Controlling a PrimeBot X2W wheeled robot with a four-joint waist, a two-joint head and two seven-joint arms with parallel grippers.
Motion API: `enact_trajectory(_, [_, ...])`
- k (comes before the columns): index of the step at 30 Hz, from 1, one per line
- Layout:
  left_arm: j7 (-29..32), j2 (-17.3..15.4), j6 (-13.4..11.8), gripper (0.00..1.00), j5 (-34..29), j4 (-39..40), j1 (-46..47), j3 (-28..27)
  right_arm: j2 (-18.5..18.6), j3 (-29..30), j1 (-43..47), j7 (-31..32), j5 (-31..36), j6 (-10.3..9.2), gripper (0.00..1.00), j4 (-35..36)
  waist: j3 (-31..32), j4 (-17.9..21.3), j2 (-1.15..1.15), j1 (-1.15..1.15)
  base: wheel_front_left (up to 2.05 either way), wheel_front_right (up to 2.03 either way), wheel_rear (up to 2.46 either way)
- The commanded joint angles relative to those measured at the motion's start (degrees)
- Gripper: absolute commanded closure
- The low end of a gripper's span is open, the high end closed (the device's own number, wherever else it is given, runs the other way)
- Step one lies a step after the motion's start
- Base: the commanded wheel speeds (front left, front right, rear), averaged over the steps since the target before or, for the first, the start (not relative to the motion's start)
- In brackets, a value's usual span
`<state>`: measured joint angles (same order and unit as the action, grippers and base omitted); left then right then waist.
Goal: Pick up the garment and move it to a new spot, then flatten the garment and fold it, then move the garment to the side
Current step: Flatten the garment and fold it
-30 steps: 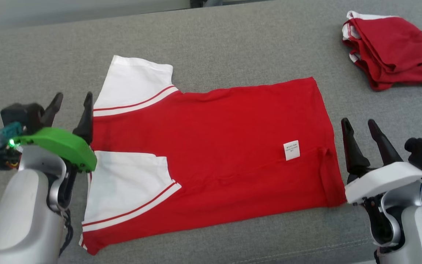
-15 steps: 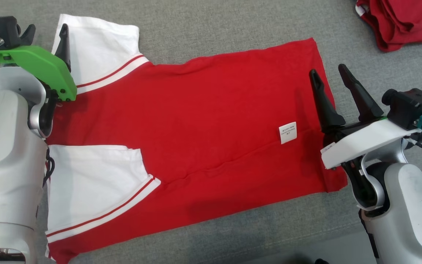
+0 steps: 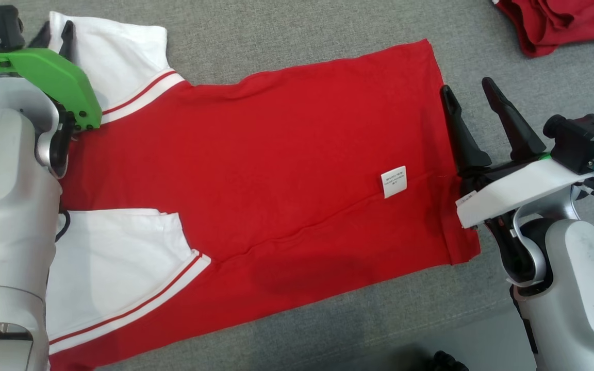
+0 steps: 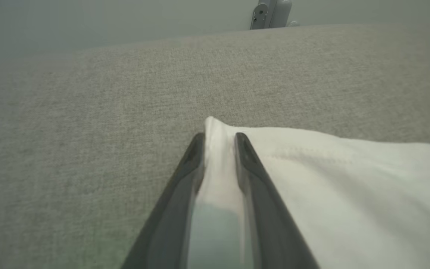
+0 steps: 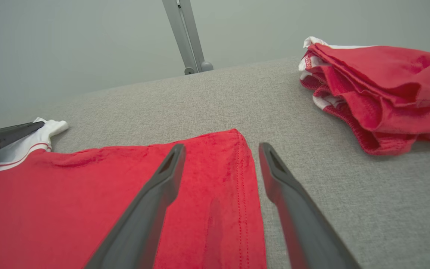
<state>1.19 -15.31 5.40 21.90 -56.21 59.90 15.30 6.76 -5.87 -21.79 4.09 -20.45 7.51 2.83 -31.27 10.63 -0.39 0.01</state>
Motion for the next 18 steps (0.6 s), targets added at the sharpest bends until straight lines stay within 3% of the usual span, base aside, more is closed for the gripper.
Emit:
enact_trajectory(1, [0.24, 0.43, 0.33, 1.0, -0.16, -1.65, -1.13, 0.62, 0.37, 0.3, -0.69, -0.32, 0.15, -0.05, 0.0, -0.17, 0.37, -0.27, 0.39, -0.01, 0.0, 0.0, 0.0])
enact_trajectory(8, [-4.2, 1.39, 1.48, 1.0, 0.62, -2.3, -1.23, 2.11, 2.97, 1.11, -1.98, 1.52, 1.51, -0.05, 0.0, -1.87, 3.16, -2.13, 0.39, -0.01, 0.0, 0.0, 0.0])
enact_trajectory(18, [-9.68, 2.53, 2.08, 1.0, 3.95, 2.0, -4.24, 4.15, 9.87, -0.49, -7.74, 8.49, 0.88, -0.05, 0.0, -9.89, 7.8, -6.65, 0.39, -0.01, 0.0, 0.0, 0.0])
